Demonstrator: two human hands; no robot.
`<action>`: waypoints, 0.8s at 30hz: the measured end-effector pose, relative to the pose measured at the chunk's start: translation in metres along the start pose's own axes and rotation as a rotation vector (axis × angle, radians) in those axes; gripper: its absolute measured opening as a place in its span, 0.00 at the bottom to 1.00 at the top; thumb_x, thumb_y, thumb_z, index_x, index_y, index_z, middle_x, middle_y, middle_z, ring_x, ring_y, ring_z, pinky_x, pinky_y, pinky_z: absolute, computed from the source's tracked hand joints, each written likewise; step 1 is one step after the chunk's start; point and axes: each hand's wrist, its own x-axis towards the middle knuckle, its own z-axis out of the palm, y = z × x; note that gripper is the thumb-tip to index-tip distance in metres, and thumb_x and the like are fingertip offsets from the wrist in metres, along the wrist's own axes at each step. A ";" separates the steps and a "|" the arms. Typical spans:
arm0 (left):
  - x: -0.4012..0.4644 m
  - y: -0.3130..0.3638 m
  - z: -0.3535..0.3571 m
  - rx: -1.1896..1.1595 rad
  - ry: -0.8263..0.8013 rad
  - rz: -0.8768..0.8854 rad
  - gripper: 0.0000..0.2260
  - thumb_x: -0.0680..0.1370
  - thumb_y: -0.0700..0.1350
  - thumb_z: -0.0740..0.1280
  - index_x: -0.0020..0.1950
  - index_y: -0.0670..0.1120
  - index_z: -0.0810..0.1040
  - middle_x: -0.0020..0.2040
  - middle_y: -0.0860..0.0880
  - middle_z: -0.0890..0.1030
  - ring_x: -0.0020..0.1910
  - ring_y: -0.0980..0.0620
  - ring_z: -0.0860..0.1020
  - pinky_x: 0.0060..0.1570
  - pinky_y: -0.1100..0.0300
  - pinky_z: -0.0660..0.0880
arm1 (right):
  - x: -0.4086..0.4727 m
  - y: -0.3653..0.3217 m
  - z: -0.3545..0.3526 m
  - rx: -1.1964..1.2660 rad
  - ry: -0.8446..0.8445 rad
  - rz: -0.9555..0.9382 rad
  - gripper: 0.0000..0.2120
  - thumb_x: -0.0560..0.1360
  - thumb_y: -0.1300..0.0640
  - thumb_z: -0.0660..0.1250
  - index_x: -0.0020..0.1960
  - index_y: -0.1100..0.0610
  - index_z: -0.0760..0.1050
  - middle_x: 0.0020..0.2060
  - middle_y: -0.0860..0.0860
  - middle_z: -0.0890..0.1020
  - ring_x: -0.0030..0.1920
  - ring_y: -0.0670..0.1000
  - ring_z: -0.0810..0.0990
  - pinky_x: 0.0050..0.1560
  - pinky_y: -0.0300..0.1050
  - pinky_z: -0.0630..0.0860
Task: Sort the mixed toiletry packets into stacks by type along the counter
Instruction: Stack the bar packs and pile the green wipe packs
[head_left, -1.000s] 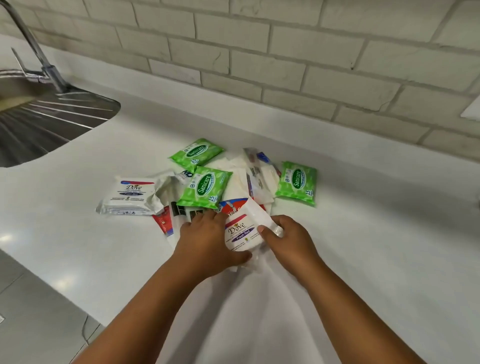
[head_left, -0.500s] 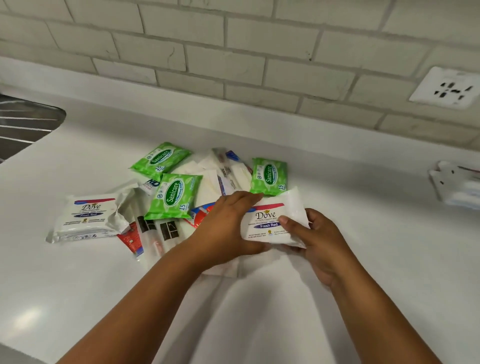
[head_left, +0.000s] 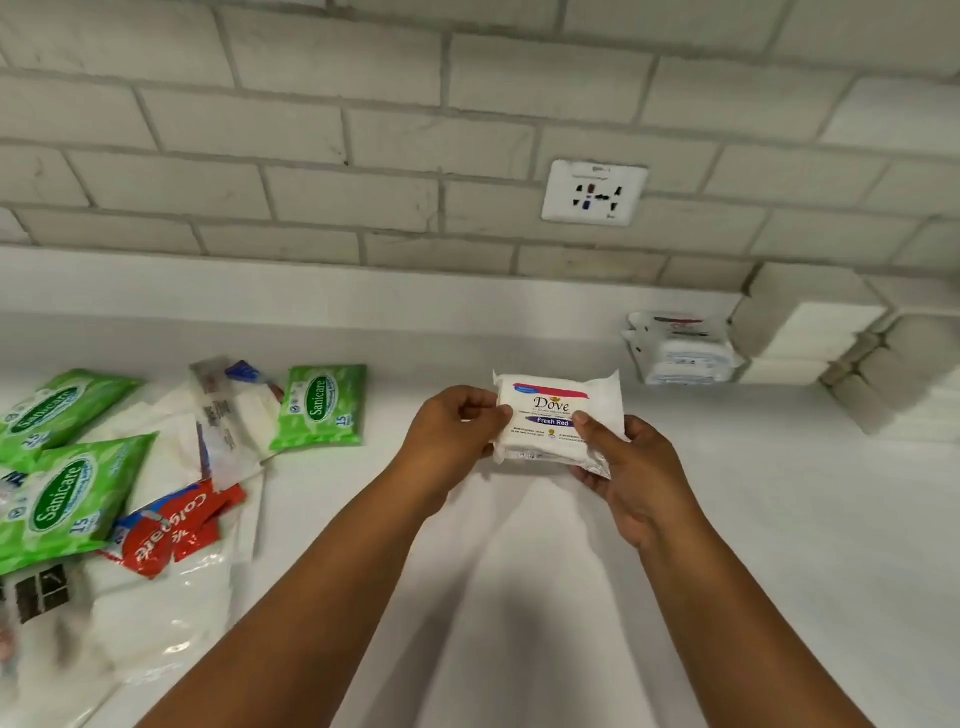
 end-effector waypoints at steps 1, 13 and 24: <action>0.006 0.004 0.016 0.018 -0.014 -0.001 0.07 0.76 0.42 0.69 0.53 0.44 0.79 0.50 0.46 0.84 0.48 0.49 0.84 0.50 0.52 0.81 | 0.007 -0.005 -0.012 0.000 0.014 -0.004 0.12 0.72 0.58 0.73 0.53 0.59 0.76 0.46 0.55 0.85 0.46 0.54 0.85 0.42 0.47 0.80; 0.108 0.059 0.166 -0.049 -0.049 0.049 0.02 0.76 0.38 0.68 0.48 0.41 0.79 0.48 0.42 0.84 0.47 0.45 0.84 0.47 0.54 0.81 | 0.116 -0.085 -0.111 -0.359 0.150 -0.358 0.21 0.67 0.52 0.77 0.57 0.55 0.76 0.51 0.48 0.82 0.51 0.53 0.81 0.51 0.50 0.78; 0.173 0.071 0.239 -0.035 0.006 0.014 0.03 0.75 0.38 0.70 0.41 0.42 0.81 0.43 0.40 0.85 0.47 0.39 0.83 0.53 0.43 0.79 | 0.192 -0.108 -0.141 -0.736 0.299 -0.493 0.21 0.75 0.51 0.68 0.65 0.56 0.70 0.55 0.53 0.80 0.54 0.54 0.79 0.47 0.39 0.69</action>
